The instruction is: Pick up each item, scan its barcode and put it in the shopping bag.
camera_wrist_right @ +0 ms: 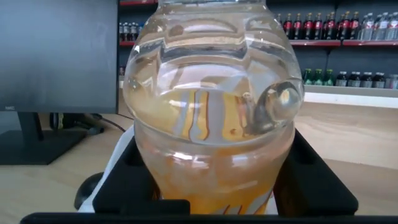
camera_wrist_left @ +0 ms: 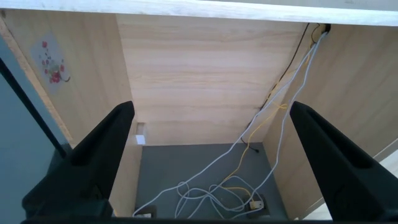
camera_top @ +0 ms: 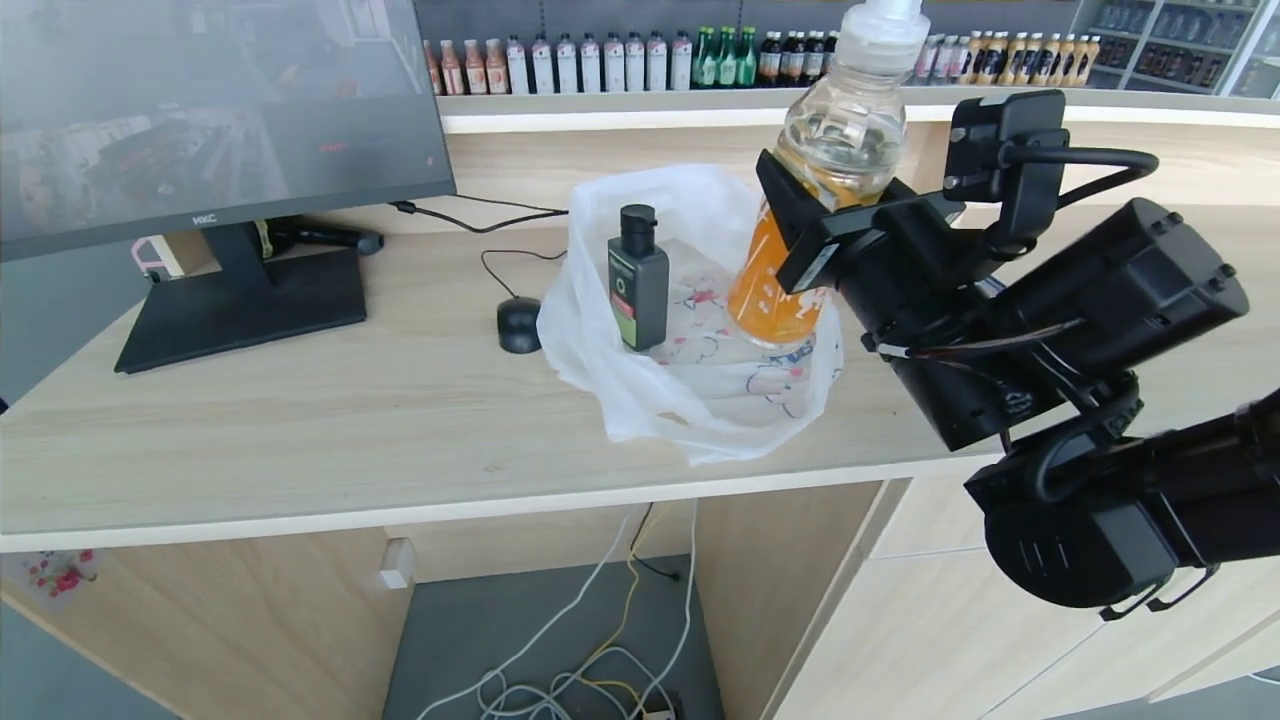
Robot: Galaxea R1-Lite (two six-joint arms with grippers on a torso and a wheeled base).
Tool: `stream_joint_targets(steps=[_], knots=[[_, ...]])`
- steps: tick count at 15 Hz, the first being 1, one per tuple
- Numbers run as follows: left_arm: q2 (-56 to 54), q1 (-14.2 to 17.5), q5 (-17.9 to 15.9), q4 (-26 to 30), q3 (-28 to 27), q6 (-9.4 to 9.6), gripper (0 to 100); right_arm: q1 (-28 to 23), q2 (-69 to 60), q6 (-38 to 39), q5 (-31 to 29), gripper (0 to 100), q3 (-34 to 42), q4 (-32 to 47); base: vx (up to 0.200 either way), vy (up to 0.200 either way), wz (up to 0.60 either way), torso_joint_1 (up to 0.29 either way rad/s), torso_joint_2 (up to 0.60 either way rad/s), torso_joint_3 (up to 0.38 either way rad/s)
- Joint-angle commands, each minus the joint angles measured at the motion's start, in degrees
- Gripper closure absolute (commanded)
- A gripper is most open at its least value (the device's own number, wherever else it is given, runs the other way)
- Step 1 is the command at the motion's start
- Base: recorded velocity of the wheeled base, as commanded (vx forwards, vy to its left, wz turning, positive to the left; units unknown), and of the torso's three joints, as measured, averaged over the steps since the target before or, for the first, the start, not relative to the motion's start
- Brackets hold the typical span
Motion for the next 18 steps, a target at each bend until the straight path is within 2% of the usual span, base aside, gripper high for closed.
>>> stream_joint_targets(steps=[1,5,9,11,15,18], knots=[[-0.02,0.1,0.01,-0.07,0.0,-0.01,0,0.12,0.41,-0.24,-0.01,100,-0.32,-0.06,0.0,0.0,0.0,0.0,0.0,0.0],[-0.02,0.1,0.01,-0.07,0.0,-0.01,0,-0.5,0.41,-0.59,-0.19,100,-0.5,1.17,0.0,0.0,0.0,0.0,0.0,0.0],[-0.02,0.1,0.01,-0.07,0.0,-0.01,0,-2.78,0.68,-0.32,-0.19,100,-6.56,14.0,0.0,0.0,0.0,0.0,0.0,0.0],[-0.02,0.1,0.01,-0.07,0.0,-0.01,0,-4.19,2.35,-0.32,-0.19,100,-9.73,17.52,0.0,0.0,0.0,0.0,0.0,0.0],[-0.02,0.1,0.01,-0.07,0.0,-0.01,0,-6.03,9.47,-0.15,0.16,100,-24.58,26.22,0.0,0.0,0.0,0.0,0.0,0.0],[-0.02,0.1,0.01,-0.07,0.0,-0.01,0,-5.86,12.98,-0.06,0.16,100,-30.82,29.65,0.0,0.0,0.0,0.0,0.0,0.0]])
